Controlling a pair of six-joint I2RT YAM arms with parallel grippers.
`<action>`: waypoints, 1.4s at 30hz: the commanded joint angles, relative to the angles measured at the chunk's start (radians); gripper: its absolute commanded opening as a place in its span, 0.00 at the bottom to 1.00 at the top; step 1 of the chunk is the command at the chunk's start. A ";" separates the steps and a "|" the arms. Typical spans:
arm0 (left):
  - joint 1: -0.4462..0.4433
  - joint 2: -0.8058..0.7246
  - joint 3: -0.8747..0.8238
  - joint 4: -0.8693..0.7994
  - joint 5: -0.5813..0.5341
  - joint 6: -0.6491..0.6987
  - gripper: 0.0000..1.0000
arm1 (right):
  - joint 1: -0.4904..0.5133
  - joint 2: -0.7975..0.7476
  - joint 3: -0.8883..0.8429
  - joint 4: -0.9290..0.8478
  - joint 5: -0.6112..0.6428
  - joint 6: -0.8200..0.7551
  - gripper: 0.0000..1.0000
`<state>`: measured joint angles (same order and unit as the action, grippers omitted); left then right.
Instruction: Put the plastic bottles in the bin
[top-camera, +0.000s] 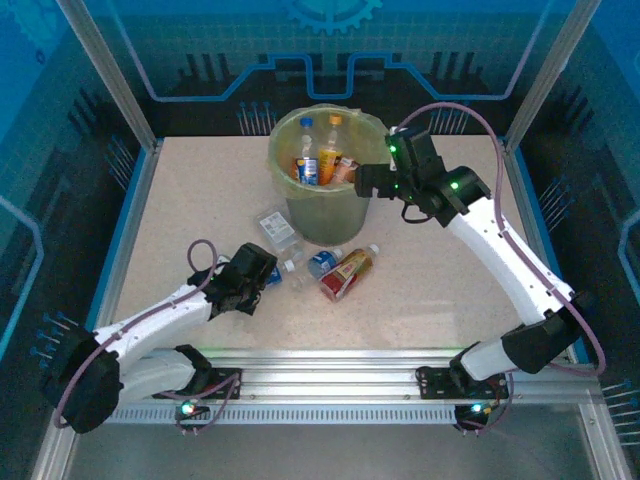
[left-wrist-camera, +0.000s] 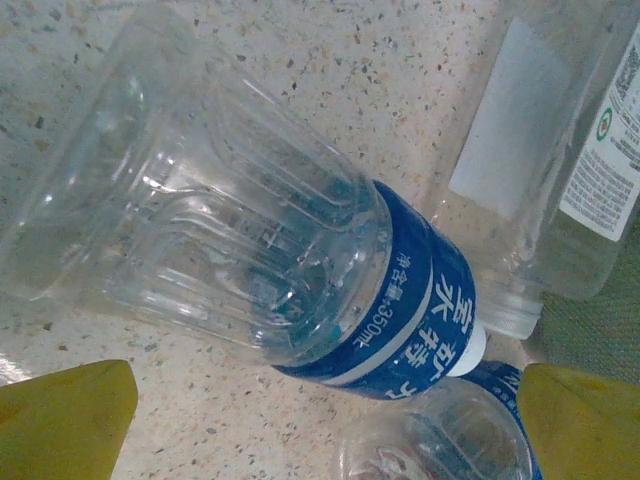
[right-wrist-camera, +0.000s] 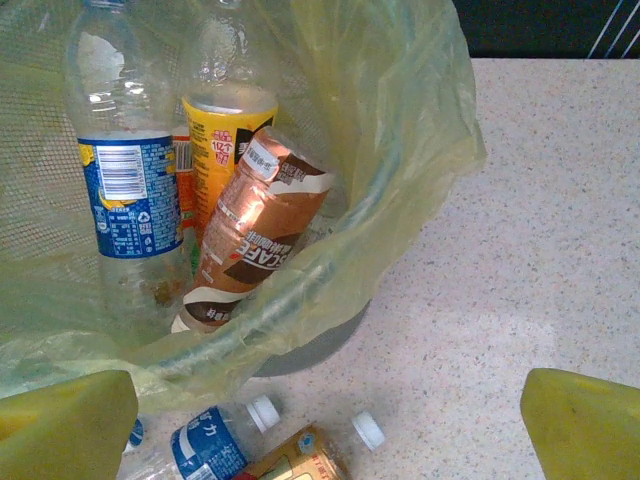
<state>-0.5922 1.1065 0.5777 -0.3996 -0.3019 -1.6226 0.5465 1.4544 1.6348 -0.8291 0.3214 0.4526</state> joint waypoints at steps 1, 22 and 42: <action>-0.003 0.025 -0.019 0.047 -0.029 -0.057 0.99 | -0.016 -0.033 -0.018 0.007 -0.008 0.022 1.00; 0.150 0.128 -0.072 0.217 -0.030 -0.033 0.99 | -0.028 -0.037 -0.057 0.028 -0.031 0.039 1.00; 0.189 0.276 -0.056 0.308 -0.033 -0.033 0.77 | -0.030 -0.016 -0.056 0.028 -0.054 0.046 1.00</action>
<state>-0.4335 1.3243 0.5358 -0.2039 -0.3103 -1.6684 0.5289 1.4307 1.5837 -0.8074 0.2829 0.4831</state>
